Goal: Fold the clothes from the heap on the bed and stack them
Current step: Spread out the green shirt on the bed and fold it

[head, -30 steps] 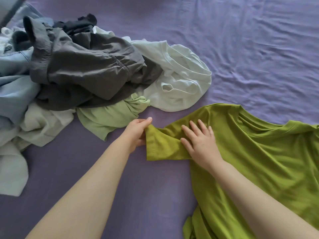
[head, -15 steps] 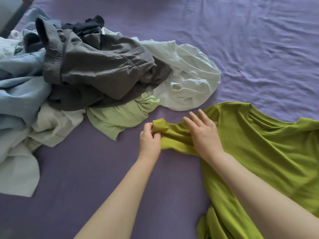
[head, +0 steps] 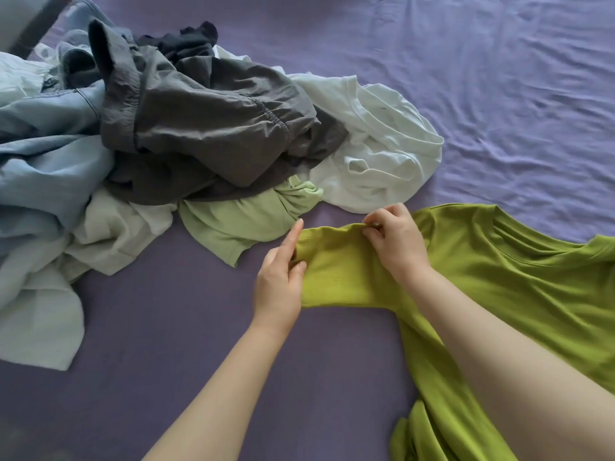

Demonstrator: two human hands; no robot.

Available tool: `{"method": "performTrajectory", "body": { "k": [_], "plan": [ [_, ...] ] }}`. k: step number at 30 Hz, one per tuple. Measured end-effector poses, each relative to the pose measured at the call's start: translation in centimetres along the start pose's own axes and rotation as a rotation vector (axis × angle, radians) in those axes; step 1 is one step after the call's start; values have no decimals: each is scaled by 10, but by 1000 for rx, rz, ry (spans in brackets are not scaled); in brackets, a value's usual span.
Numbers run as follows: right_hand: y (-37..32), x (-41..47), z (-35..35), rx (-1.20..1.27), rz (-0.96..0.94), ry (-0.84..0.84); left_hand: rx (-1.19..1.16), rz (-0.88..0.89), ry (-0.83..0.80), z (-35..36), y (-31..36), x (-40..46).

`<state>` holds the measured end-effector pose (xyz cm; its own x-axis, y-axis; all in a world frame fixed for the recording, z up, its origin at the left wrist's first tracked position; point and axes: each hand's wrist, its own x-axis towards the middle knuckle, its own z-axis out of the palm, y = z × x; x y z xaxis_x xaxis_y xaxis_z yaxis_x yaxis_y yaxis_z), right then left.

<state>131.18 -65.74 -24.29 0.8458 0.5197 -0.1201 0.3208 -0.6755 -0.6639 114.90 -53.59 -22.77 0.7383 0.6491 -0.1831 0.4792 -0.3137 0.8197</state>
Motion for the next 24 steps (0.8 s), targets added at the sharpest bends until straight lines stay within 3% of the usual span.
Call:
{"method": "performTrajectory", "body": {
  "k": [3,8,12,14,19,21,24],
  "plan": [
    [-8,7,9,-27,4,-6,268,86,-37,-2,-14,8],
    [-7,-12,14,6,-44,-85,671,32,-193,9,-29,22],
    [13,-50,5,-181,-188,-40,746,58,-187,4,-29,32],
    [26,-69,4,-311,-152,10,774,80,-150,-4,-30,40],
    [49,-75,15,-636,72,-225,1129,213,-179,-1,-24,49],
    [54,-74,16,-655,52,-251,1139,214,-232,8,-21,40],
    [60,-88,2,-594,41,-240,1086,147,-125,17,-15,19]
  ]
}}
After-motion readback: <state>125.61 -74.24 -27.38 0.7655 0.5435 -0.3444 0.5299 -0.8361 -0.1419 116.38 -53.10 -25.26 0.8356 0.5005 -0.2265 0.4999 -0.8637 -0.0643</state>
